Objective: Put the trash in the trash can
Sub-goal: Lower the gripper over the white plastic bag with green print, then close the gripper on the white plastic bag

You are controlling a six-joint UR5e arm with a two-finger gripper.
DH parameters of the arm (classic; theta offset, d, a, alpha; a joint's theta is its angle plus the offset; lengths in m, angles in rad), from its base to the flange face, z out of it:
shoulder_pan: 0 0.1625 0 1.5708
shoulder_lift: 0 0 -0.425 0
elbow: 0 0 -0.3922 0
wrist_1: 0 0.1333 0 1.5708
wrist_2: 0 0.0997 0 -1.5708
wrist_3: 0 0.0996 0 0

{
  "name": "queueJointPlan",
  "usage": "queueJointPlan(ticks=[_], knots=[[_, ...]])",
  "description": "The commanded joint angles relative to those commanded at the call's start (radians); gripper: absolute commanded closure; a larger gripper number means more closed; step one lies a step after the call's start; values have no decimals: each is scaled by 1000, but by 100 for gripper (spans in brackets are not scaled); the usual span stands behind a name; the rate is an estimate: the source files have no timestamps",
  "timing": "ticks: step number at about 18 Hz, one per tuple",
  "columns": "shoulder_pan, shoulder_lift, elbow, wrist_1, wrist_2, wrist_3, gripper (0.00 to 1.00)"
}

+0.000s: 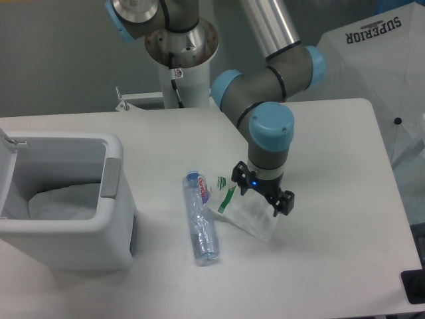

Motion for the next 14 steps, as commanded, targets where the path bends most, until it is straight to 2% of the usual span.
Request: queueJointPlan(ticks=[4,10,12,14], knots=[[0,9,-54,3,-2,30,0],[-9,-5,-63,9,-11,22,0],[-23,-18,-63,40,-12,16,0],[-43,-41,-68,102,-12,-16,0]])
